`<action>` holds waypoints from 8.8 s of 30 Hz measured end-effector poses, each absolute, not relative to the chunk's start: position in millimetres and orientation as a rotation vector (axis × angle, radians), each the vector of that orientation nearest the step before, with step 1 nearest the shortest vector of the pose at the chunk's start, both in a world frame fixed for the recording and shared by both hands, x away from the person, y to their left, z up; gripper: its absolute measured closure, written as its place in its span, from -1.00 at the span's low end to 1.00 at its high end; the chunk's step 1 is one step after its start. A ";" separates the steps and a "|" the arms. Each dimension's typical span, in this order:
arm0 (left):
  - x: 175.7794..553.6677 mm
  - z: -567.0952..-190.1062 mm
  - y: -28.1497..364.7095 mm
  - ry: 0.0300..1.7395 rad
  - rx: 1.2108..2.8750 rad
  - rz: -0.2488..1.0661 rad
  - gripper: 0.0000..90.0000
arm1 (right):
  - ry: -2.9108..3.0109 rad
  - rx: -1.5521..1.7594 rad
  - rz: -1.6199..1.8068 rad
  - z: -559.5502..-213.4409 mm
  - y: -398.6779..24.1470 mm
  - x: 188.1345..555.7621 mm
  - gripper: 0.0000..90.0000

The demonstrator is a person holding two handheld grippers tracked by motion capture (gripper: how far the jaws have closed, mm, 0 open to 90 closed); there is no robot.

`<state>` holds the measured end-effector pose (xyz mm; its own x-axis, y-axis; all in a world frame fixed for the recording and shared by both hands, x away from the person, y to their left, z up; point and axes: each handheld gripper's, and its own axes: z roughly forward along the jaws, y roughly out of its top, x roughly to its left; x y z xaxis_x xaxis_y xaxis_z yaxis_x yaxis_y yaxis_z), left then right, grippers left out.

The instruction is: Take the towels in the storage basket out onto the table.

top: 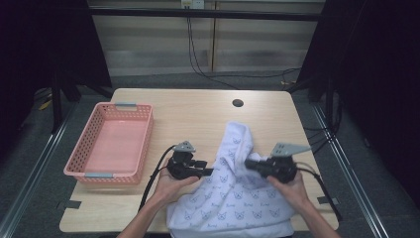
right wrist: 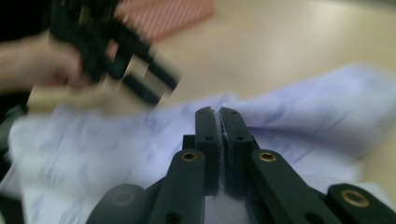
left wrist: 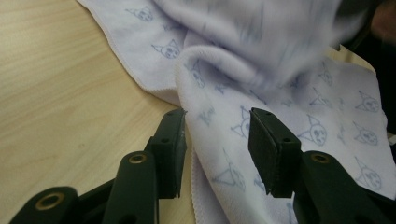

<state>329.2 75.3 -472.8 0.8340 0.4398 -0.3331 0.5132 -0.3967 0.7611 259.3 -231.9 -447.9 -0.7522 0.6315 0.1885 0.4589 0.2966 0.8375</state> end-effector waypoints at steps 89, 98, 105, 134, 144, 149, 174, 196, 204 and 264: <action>299.1 -493.9 91.0 0.638 2.200 -0.149 0.54 | 2.434 1.195 1.126 -495.9 -270.8 252.9 0.21; 288.8 -493.7 90.0 0.623 2.216 -0.151 0.56 | 2.475 1.065 1.152 -497.1 -260.6 254.2 0.80; 287.1 -493.9 91.5 0.608 2.214 -0.149 0.55 | 2.335 1.169 1.264 -480.1 -276.0 257.9 0.92; 285.5 -478.5 110.9 0.645 2.144 -0.147 0.49 | 2.153 1.364 1.131 -482.2 -332.1 285.7 0.90; 375.2 -494.4 98.3 0.838 2.056 -0.029 0.14 | 2.173 1.358 1.135 -485.4 -329.2 287.8 0.90; 390.4 -504.4 89.2 0.870 2.069 0.009 0.06 | 2.177 1.354 1.140 -486.0 -329.0 288.3 0.90; 370.9 -440.2 123.7 0.768 1.966 0.109 0.95 | 2.075 1.309 1.313 -447.0 -329.6 291.8 0.90; 414.3 -344.3 173.2 0.804 1.822 0.345 0.95 | 1.929 1.090 1.374 -318.6 -304.6 364.6 0.91; 455.8 -375.1 162.6 0.970 1.872 0.328 0.56 | 1.971 1.214 1.248 -336.1 -295.6 437.2 0.62; 269.2 -493.7 135.3 0.684 2.291 -0.086 0.94 | 2.561 1.201 1.043 -492.3 -289.0 194.3 0.89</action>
<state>269.2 135.3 -493.7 0.8560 0.4500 -0.2543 0.4989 -0.5908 0.6341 194.3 -289.0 -492.3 -0.6757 0.7180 0.1668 0.6302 0.4454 0.6360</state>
